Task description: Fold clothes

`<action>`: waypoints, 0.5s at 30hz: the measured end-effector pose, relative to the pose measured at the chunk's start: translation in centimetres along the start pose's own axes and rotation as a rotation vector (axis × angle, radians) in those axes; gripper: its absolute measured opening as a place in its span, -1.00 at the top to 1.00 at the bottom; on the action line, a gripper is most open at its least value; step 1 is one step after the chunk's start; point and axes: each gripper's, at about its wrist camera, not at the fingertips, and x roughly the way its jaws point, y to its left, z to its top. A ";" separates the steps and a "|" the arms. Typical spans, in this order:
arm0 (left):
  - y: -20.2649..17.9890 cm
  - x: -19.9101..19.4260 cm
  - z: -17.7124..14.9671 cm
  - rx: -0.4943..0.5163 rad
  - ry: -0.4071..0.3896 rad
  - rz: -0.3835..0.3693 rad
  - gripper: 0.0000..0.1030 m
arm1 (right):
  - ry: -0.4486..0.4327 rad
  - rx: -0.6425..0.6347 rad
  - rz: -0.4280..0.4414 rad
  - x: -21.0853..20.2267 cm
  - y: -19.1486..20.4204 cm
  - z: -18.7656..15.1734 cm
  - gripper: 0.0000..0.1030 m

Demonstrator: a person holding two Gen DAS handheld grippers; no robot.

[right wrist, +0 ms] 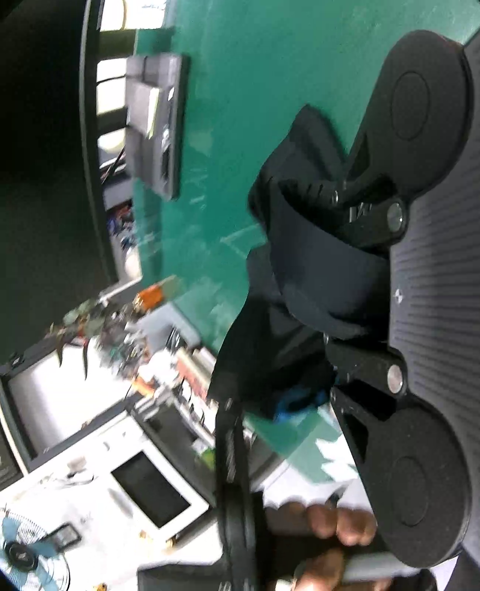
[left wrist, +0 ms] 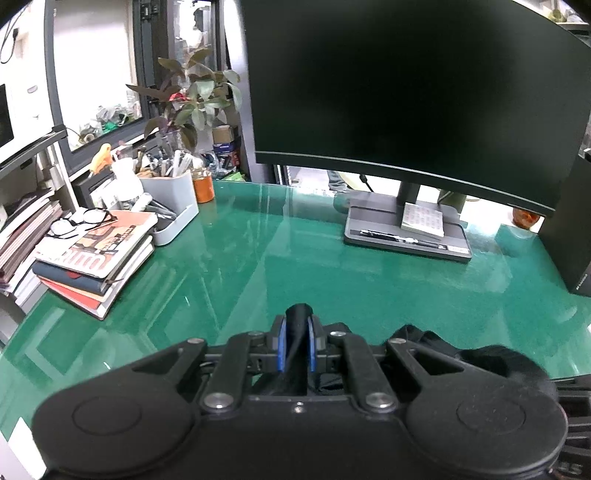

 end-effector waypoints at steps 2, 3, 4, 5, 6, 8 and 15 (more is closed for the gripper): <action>0.3 -0.1 0.2 -0.007 -0.004 0.005 0.79 | -0.029 -0.001 0.013 -1.0 0.4 0.4 0.81; 0.4 -0.2 0.3 -0.011 -0.007 0.007 0.79 | -0.044 0.005 0.017 -1.5 0.4 0.6 0.81; 0.4 -0.2 0.4 -0.013 -0.010 0.008 0.79 | -0.066 0.017 0.011 -2.1 0.2 0.7 0.81; 0.4 -0.2 0.6 -0.013 -0.014 0.011 0.79 | -0.090 0.032 -0.001 -2.8 0.0 0.9 0.81; 0.4 -0.1 0.9 -0.014 -0.019 0.010 0.79 | -0.114 0.047 -0.013 -3.5 -0.3 1.1 0.81; 0.1 0.0 1.5 -0.017 -0.029 0.004 0.79 | -0.181 0.110 -0.067 -5.4 -1.6 1.0 0.82; -3.6 0.9 2.9 0.037 -0.096 -0.056 0.39 | -0.315 0.572 -0.452 -11.0 -10.4 -3.7 0.81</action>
